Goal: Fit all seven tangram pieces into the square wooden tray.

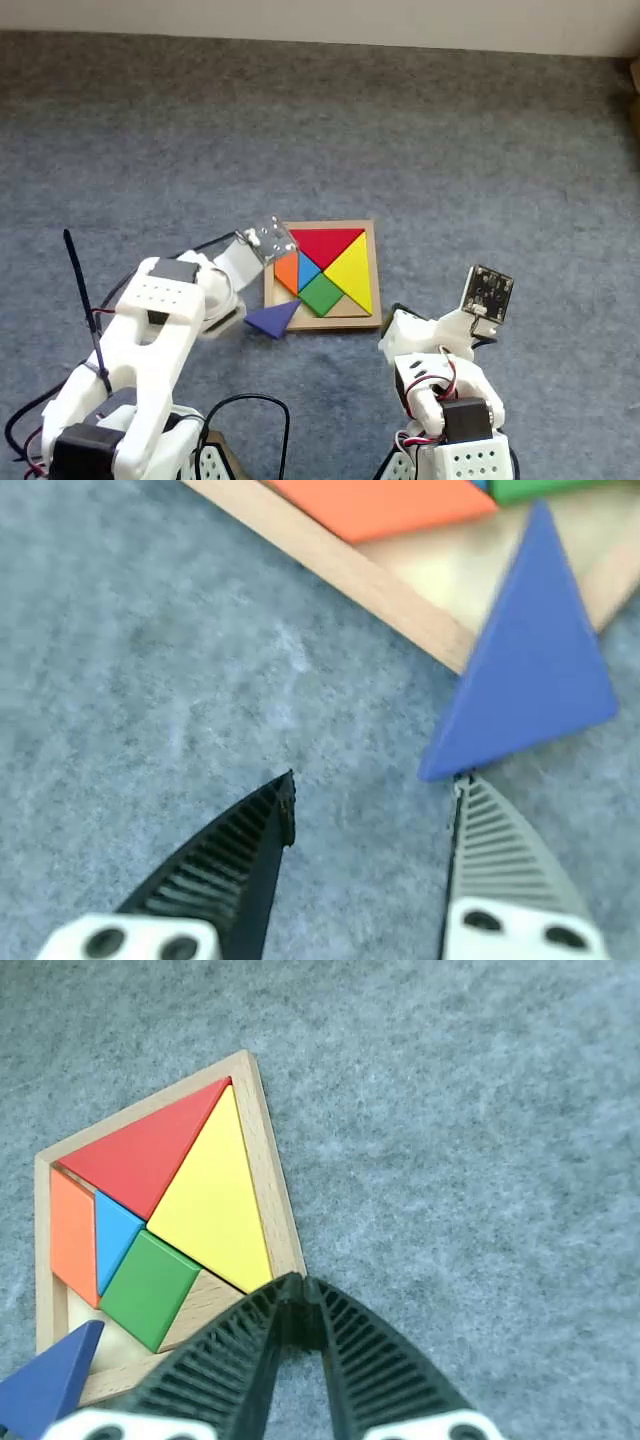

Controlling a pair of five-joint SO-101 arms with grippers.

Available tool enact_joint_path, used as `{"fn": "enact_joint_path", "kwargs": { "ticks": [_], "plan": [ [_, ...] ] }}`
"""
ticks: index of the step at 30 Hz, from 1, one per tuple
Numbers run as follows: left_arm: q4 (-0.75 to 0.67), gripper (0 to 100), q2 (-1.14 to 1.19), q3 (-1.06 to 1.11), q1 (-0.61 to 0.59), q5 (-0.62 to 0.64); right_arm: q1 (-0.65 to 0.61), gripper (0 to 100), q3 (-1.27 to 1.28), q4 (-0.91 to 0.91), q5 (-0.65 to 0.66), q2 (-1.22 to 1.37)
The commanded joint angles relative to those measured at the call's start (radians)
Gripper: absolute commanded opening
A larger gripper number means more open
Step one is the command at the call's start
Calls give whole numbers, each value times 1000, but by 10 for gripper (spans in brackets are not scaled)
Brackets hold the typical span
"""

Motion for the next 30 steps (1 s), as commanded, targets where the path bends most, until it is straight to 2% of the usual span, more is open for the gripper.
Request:
{"fn": "enact_joint_path", "kwargs": {
  "ticks": [1, 11, 15, 30],
  "plan": [
    [-71, 249, -27, -2, 38, 94, 13, 5, 104, -18, 8, -15],
    [-104, 249, -27, -2, 99, 132, 13, 5, 104, -18, 8, -15],
    [-127, 249, -33, -15, 105, 203, 13, 5, 104, -18, 8, -15],
    [-147, 248, -27, -62, 131, 210, 13, 5, 104, -18, 8, -15]
  ]
}}
